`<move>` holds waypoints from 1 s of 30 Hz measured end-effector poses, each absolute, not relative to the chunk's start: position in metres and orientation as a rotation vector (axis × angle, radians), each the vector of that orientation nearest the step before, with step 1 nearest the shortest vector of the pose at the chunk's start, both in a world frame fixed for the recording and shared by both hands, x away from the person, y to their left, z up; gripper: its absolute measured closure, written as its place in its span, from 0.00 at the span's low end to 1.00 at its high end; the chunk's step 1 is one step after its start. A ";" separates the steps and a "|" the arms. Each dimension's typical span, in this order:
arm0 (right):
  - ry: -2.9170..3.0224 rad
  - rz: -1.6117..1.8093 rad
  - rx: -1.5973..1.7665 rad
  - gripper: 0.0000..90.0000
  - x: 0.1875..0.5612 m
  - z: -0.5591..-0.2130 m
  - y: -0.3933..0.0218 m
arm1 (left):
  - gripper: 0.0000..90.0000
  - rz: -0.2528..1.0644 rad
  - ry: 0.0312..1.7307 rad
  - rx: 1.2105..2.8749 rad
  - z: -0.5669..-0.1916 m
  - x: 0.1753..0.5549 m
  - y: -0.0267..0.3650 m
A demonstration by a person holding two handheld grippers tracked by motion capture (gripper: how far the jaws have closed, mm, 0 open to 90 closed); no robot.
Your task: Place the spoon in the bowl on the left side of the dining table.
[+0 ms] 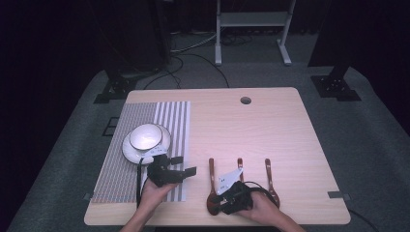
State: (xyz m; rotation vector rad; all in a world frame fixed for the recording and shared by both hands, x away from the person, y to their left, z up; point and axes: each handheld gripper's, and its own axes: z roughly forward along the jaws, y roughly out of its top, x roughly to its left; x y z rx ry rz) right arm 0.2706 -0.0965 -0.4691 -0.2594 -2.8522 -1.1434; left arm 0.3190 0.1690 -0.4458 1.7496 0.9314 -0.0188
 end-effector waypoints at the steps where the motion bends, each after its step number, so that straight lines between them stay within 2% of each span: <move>1: -2.864 -1.152 -0.257 0.76 0.269 -0.469 -0.097 | 0.09 -0.031 0.936 1.747 -0.447 0.319 0.168; 12: -2.942 -1.184 -0.201 0.76 0.259 -0.469 -0.096 | 0.09 -0.167 1.023 1.763 -0.456 0.333 0.143; 20: -2.972 -1.183 -0.171 0.77 0.256 -0.469 -0.095 | 0.16 -0.303 1.091 1.748 -0.468 0.347 0.125; 24: -2.978 -1.186 -0.163 0.77 0.255 -0.469 -0.095 | 0.25 -0.365 1.110 1.706 -0.473 0.357 0.120; 27: -2.985 -1.182 -0.155 0.77 0.255 -0.469 -0.095 | 0.33 -0.361 1.095 1.709 -0.475 0.362 0.115; 30: -2.983 -1.187 -0.153 0.77 0.255 -0.469 -0.095 | 0.48 -0.372 1.083 1.704 -0.477 0.366 0.112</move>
